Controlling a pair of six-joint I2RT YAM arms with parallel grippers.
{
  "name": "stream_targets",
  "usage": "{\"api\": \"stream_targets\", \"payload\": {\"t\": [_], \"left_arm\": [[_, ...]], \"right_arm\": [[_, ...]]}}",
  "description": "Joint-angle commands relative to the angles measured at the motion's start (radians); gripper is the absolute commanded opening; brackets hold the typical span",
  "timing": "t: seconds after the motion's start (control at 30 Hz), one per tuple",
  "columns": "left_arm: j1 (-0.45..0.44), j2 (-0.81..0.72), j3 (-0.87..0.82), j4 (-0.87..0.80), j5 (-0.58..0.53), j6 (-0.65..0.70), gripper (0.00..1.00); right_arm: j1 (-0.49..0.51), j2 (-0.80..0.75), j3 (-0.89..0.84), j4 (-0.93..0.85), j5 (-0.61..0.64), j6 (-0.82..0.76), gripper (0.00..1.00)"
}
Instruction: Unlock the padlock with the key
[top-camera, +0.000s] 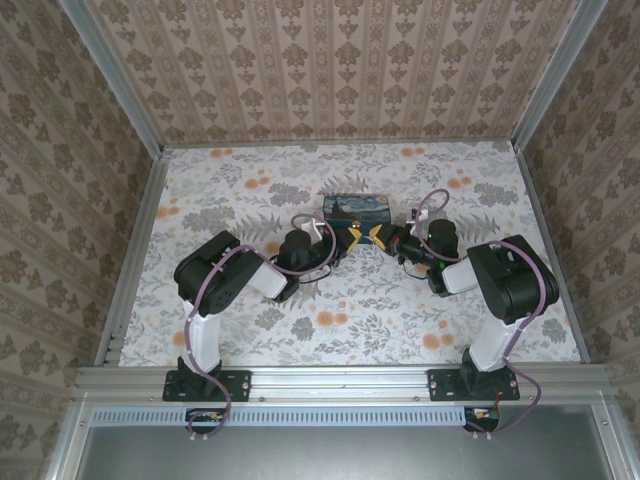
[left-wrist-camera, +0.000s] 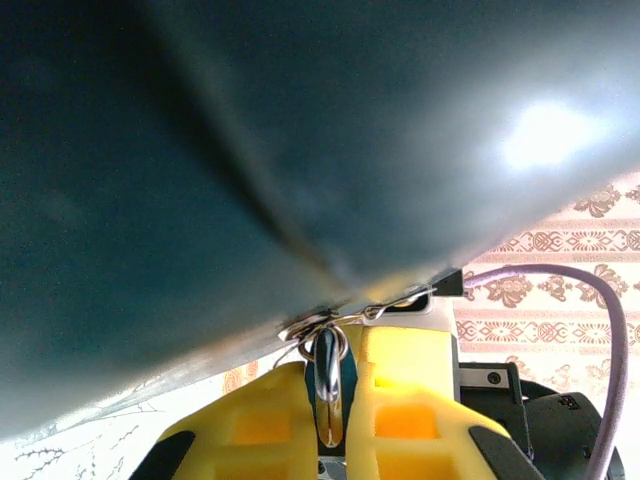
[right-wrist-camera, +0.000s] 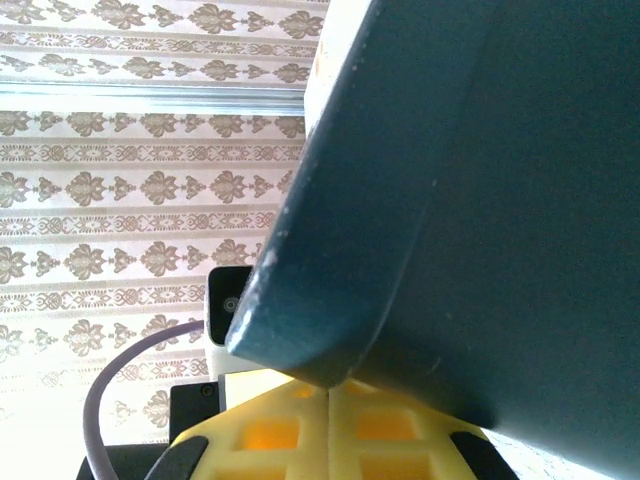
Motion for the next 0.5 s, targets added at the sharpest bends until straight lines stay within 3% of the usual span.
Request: {"api": "stream_targets", "payload": {"t": [0.0,0.47], "left_arm": [[-0.011,-0.029,0.025,0.049,0.039,-0.023,0.0],[-0.025,-0.028,0.056,0.05,0.023,-0.044,0.0]], "right_arm": [[0.008,-0.024,-0.011,0.059,0.053,0.009,0.0],[0.046,0.014,0.006,0.102,0.111,0.058,0.0]]}}
